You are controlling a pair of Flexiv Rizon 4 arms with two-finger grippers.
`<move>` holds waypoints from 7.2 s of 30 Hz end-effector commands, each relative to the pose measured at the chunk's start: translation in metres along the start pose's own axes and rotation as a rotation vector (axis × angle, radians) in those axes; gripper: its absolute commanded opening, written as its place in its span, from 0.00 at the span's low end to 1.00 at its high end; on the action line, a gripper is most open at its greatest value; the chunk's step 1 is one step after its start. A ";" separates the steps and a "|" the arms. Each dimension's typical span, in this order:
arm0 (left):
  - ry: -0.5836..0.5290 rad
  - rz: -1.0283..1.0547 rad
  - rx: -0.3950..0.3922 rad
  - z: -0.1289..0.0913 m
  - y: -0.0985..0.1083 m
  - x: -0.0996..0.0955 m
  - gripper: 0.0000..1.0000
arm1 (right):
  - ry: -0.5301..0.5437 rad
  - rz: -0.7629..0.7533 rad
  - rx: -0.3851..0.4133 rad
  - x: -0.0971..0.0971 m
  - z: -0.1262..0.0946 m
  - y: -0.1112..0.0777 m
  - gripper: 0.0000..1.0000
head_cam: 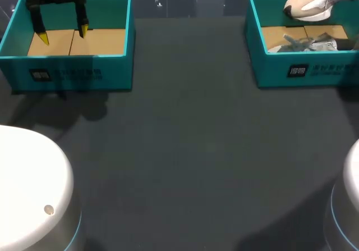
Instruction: Take the shoe out of the shoebox, open the shoe tongue, remove and reinsert the insole, then place the shoe into the shoebox
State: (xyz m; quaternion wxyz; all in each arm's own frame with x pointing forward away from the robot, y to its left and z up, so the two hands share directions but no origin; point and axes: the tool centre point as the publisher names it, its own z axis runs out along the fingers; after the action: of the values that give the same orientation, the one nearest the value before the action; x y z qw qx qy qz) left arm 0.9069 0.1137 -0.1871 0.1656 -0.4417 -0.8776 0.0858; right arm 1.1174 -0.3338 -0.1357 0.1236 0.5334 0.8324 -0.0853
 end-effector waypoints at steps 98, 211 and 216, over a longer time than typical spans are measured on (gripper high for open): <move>0.000 0.001 -0.002 0.000 0.000 0.001 1.00 | 0.021 0.466 0.152 0.037 0.179 0.052 0.00; -0.322 -2.024 -0.132 -0.036 0.061 0.054 1.00 | 0.290 0.418 0.051 0.183 0.024 -0.051 1.00; -0.275 -2.228 -0.052 -0.040 0.072 0.059 1.00 | 0.305 0.436 0.064 0.198 0.021 -0.068 1.00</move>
State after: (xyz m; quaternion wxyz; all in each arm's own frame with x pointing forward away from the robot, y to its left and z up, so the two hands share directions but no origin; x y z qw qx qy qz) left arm 0.9408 0.2022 -0.1598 0.0293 0.2706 -0.9615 -0.0379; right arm 1.0046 -0.1962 -0.2132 -0.0238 0.7072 0.7063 -0.0235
